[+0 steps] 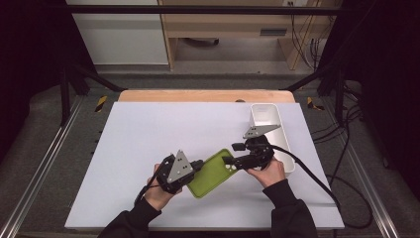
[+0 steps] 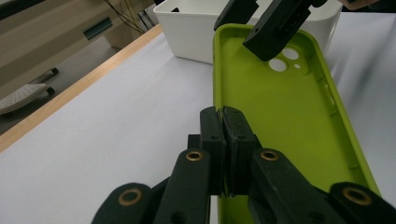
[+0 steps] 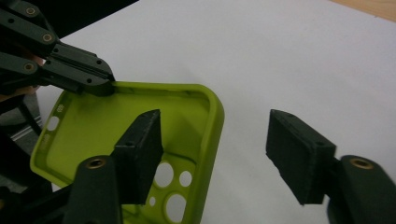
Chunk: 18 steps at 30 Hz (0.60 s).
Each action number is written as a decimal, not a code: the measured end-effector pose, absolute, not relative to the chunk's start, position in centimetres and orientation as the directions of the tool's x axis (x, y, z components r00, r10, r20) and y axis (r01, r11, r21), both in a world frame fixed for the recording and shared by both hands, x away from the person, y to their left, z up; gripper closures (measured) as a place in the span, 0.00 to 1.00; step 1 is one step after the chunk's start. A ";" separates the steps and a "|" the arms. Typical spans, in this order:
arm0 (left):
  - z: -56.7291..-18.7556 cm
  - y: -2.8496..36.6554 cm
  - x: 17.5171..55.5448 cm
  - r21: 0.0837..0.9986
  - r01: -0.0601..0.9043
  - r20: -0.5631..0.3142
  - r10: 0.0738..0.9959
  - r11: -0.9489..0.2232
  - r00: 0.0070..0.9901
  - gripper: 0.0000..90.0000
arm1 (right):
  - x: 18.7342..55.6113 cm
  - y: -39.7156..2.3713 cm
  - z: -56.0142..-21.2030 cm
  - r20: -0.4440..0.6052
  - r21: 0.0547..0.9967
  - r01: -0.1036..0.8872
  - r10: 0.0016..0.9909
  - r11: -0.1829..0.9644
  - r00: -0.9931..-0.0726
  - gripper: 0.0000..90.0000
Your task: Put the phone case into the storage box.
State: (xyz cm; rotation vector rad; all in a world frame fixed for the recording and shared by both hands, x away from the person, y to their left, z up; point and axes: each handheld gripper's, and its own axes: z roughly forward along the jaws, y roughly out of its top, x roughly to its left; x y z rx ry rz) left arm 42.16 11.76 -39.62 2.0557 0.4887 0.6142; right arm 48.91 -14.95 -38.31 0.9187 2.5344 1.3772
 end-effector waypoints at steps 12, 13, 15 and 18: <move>-39.5 11.7 42.0 0.855 0.086 0.247 0.547 -0.512 0.800 0.97 | 49.7 -15.1 -38.1 0.330 0.738 0.555 0.511 0.384 -0.793 0.62; -39.5 11.7 41.9 0.855 0.085 0.248 0.546 -0.512 0.800 0.97 | 49.7 -15.1 -38.0 0.341 0.733 0.562 0.508 0.383 -0.791 0.64; -39.5 11.7 41.9 0.855 0.081 0.251 0.545 -0.513 0.800 0.97 | 49.8 -15.2 -38.0 0.356 0.725 0.572 0.503 0.384 -0.788 0.68; -39.5 11.7 41.9 0.854 0.076 0.255 0.542 -0.514 0.801 0.97 | 49.8 -15.3 -37.9 0.365 0.721 0.577 0.499 0.383 -0.786 0.72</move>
